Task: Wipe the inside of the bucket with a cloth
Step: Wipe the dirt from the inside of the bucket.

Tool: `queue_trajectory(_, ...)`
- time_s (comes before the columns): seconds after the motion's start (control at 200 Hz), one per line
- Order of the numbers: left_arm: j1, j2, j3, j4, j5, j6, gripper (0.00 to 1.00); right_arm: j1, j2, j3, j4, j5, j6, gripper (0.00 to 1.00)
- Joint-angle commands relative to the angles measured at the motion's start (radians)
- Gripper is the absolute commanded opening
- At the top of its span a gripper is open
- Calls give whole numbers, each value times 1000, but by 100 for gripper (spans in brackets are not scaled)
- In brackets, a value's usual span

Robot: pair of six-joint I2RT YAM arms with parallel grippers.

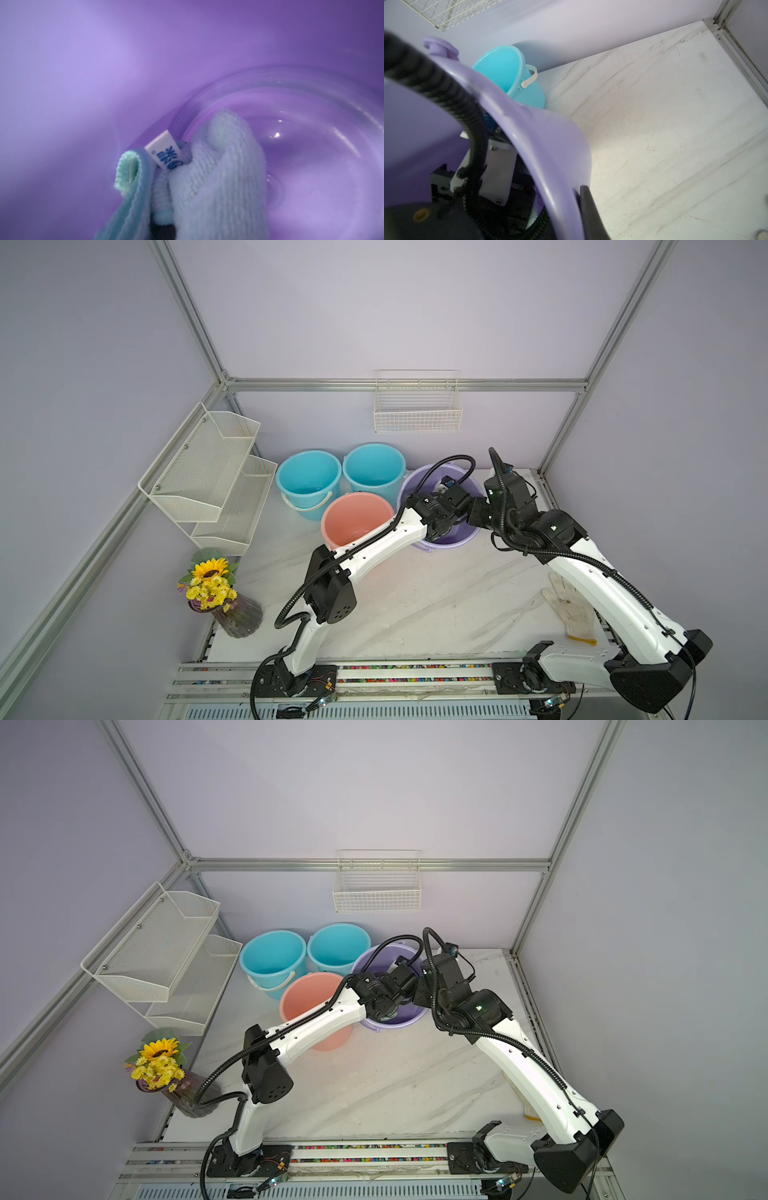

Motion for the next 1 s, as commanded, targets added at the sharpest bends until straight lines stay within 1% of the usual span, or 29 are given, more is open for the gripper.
queue_trajectory(0.0,15,-47,-30,213,55,-21,0,12,-44,-21,29,-119,44,0)
queue_trajectory(0.19,15,-133,-170,438,293,-29,0,12,-53,-36,47,-135,54,0)
queue_trajectory(0.31,19,-178,-254,556,471,-30,0,12,-54,-33,54,-129,52,0)
queue_trajectory(0.435,18,-200,-296,589,650,-37,0,12,-50,-24,48,-108,44,0)
queue_trajectory(0.53,18,-212,-326,590,854,-16,0,12,-45,-10,39,-91,33,0)
queue_trajectory(0.595,18,-216,-338,566,975,-8,0,12,-44,-1,31,-74,25,0)
queue_trajectory(0.645,16,-216,-338,524,1031,-1,0,11,-41,7,25,-58,15,0)
queue_trajectory(0.7,16,-216,-331,459,1054,14,0,11,-35,19,16,-44,5,0)
queue_trajectory(0.78,16,-210,-308,334,1049,51,0,11,-26,37,0,-27,-9,0)
queue_trajectory(0.825,15,-201,-287,250,1038,115,0,11,-20,44,-5,-19,-15,0)
queue_trajectory(0.91,6,-175,-231,74,950,194,0,11,-12,54,-14,-6,-25,0)
queue_trajectory(0.995,0,-144,-171,-87,835,256,0,11,0,70,-31,14,-37,0)
